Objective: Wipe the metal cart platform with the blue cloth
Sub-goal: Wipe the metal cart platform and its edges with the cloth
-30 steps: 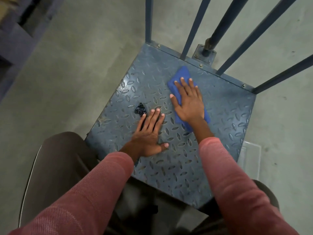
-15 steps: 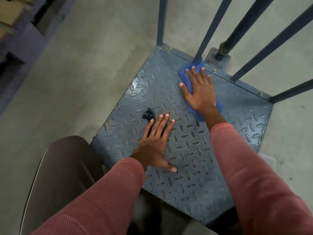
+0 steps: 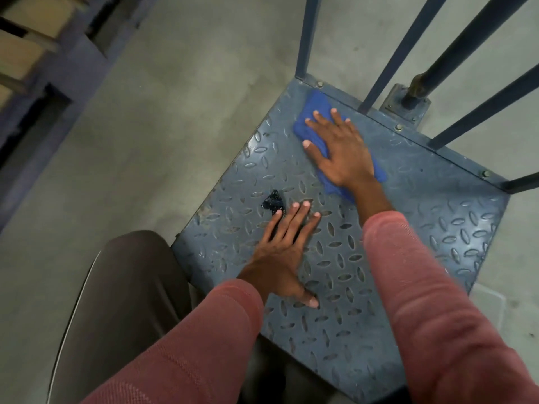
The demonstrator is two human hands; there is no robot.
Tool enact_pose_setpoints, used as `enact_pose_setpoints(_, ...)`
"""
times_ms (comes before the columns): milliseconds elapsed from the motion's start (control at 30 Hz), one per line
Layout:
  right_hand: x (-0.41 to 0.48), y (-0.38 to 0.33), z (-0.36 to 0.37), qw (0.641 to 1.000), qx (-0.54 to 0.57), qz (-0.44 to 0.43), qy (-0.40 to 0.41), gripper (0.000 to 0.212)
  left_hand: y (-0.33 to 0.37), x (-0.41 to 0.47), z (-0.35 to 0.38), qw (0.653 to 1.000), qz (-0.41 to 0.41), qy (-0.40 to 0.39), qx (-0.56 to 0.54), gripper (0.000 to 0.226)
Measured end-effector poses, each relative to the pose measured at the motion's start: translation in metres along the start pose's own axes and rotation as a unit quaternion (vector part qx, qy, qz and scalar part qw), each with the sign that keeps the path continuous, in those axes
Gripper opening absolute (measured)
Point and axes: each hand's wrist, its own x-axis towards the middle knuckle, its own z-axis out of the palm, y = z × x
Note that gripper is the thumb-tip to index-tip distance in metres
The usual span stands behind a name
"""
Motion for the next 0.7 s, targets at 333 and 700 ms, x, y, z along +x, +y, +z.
enact_pose_setpoints(333, 0.041, -0.006, 0.0, 1.0, -0.011, -0.004, -0.027, 0.059, 0.0, 0.001, 0.0, 1.0, -0.006, -0.006, -0.011, 0.168)
enact_pose_setpoints(700, 0.064, -0.035, 0.01, 0.993, -0.042, -0.099, -0.054, 0.061, 0.001, 0.0, 0.0, 1.0, -0.011, -0.009, -0.012, 0.169)
